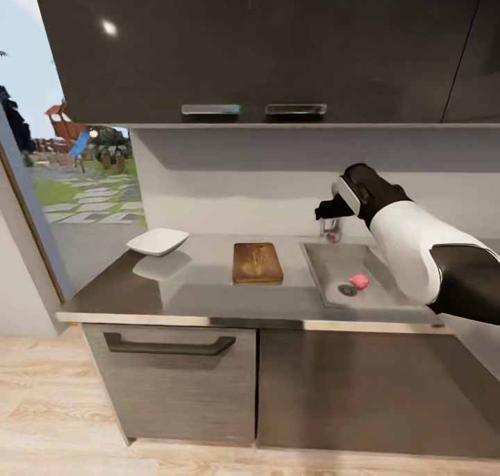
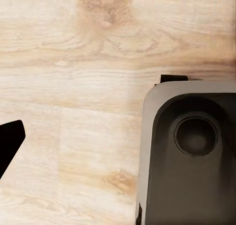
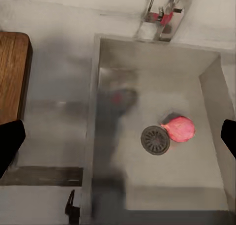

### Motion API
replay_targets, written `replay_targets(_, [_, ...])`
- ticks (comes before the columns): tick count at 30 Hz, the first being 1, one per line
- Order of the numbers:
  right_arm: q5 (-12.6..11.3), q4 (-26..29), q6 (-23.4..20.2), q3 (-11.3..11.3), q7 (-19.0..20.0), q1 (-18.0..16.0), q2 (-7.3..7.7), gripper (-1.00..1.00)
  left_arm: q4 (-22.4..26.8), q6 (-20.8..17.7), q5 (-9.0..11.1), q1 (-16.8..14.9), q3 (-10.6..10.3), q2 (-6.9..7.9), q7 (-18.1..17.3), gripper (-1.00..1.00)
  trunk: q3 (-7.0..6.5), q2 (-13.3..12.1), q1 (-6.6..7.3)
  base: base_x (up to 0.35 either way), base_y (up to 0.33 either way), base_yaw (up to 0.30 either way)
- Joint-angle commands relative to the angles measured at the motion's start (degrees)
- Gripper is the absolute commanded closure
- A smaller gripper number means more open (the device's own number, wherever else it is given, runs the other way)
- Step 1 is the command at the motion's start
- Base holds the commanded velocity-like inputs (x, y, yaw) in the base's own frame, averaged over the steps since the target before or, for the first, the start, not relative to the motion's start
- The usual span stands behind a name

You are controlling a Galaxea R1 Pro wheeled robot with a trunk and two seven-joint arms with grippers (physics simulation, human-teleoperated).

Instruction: In the kitchen, take the Vidalia onion out of the sink, dice it on the chopping board with the paring knife, put the diced onion into the bowl on the countertop, then place both the paring knife and the chopping board into the sink.

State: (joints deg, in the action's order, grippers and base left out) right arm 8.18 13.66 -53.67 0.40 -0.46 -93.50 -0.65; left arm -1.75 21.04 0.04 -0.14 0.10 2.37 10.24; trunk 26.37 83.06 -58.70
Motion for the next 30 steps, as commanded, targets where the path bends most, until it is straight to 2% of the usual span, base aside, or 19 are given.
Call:
replay_targets(1, [0.23, -0.07, -0.05, 0.08, 2.47, -0.02, 0.01, -1.0, -0.32, 0.31, 0.01, -0.04, -0.01, 0.0, 0.14, -1.0, 0.05, 0.02, -0.03, 0.286, -0.145, 0.0])
replay_targets(3, [0.3, -0.17, 0.07, 0.2, 4.77, 0.02, -0.02, -1.0, -0.45, 0.27, -0.05, -0.04, -0.01, -0.03, 0.14, -1.0, 0.05, 0.02, -0.03, 0.285, -0.14, 0.0])
replay_targets(8, [0.34, -0.2, 0.13, 0.43, 7.02, 0.06, -0.11, -1.0, -0.7, 0.17, -0.09, -0.04, -0.01, -0.07, 0.14, -1.0, 0.05, 0.02, -0.03, 0.243, -0.067, 0.0])
replay_targets(14, [0.8, -0.26, 0.15, 0.52, 13.1, 0.07, -0.38, -1.0, -1.4, 0.15, -0.13, -0.04, -0.01, -0.14, 0.14, -1.0, 0.05, 0.02, -0.03, 0.092, -0.009, 0.0])
replay_targets(17, [3.13, -0.26, 0.15, 0.95, 15.68, 0.07, -0.48, -1.0, -1.48, 0.18, -0.13, -0.04, -0.01, -0.14, 0.14, -1.0, 0.05, 0.02, -0.03, 0.092, 0.11, 0.0])
replay_targets(21, [5.33, -0.29, 0.15, 1.12, 16.45, 0.11, -0.49, -1.0, -1.5, 0.22, -0.13, -0.04, -0.01, -0.1, 0.14, -1.0, 0.05, 0.02, -0.03, 0.152, 0.209, 0.0])
replay_targets(30, [6.42, -0.28, 0.23, 1.18, 16.71, 0.32, -0.33, -1.0, -1.49, 0.24, -0.13, -0.04, 0.0, -0.08, 0.14, -1.0, 0.05, 0.02, -0.03, 0.215, 0.216, 0.0])
